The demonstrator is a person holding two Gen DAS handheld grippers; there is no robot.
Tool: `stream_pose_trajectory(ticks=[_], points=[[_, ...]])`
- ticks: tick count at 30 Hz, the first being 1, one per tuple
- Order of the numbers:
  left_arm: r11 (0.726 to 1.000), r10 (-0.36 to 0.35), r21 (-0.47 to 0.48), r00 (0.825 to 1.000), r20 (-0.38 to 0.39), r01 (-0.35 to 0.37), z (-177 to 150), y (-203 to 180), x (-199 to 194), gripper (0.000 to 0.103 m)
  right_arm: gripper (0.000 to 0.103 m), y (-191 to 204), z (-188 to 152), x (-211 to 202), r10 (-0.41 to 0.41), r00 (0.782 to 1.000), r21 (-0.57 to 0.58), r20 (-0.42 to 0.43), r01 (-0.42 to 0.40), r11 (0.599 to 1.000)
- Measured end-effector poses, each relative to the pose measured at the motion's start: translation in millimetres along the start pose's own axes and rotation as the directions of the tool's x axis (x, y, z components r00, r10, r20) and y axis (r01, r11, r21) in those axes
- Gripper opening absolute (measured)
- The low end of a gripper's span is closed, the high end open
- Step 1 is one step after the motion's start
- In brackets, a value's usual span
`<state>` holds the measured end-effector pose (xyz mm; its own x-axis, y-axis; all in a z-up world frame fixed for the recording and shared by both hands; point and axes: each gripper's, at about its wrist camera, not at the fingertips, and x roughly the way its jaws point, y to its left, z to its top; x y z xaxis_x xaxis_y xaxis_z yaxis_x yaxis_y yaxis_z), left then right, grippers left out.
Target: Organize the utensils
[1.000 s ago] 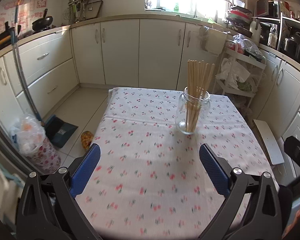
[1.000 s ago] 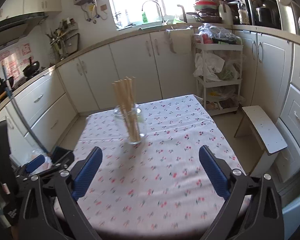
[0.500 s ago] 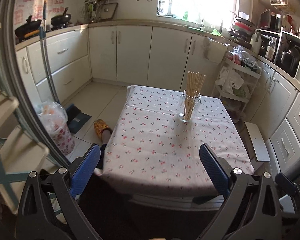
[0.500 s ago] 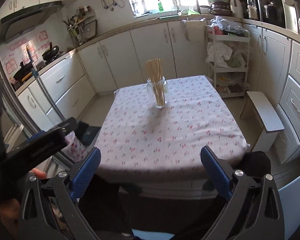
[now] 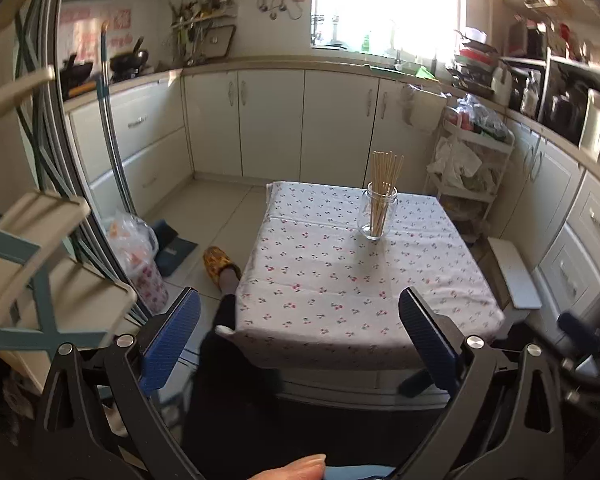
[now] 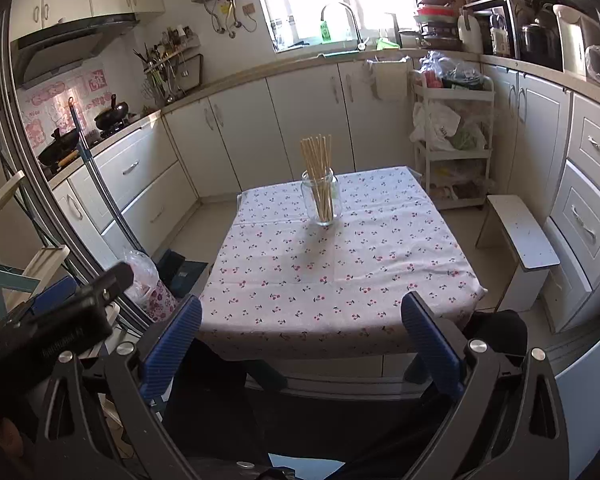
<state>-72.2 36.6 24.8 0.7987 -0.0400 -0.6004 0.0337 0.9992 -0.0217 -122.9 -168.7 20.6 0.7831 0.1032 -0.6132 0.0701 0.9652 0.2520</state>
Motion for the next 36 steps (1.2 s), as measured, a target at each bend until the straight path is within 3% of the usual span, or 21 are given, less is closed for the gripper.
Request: stream_pose_trajectory(ticks=[16,26,32,36], points=[[0.999,0.035,-0.007,0.999,0.009,-0.035,1,10,-5,0.095,0.096,9,2,-10,0.027,0.999,-0.026,0.019,-0.027,0.999],[0.999,0.022,-0.029,0.999,0.032,-0.021,-1,13,-13,0.095,0.096,10,1,-26,0.090,0.992,-0.021,0.093,-0.089,0.996],[0.999,0.027,-0.023,0.999,0.042,-0.026,-2,12,-15,0.095,0.096,13,1,-17,0.034,0.999,-0.038,0.040,-0.033,0.999],[0.999,0.026,-0.022,0.999,0.043,-0.025,-2,12,-16,0.095,0.096,14,0,-20,0.028,0.998,-0.044,0.051,-0.026,0.999]])
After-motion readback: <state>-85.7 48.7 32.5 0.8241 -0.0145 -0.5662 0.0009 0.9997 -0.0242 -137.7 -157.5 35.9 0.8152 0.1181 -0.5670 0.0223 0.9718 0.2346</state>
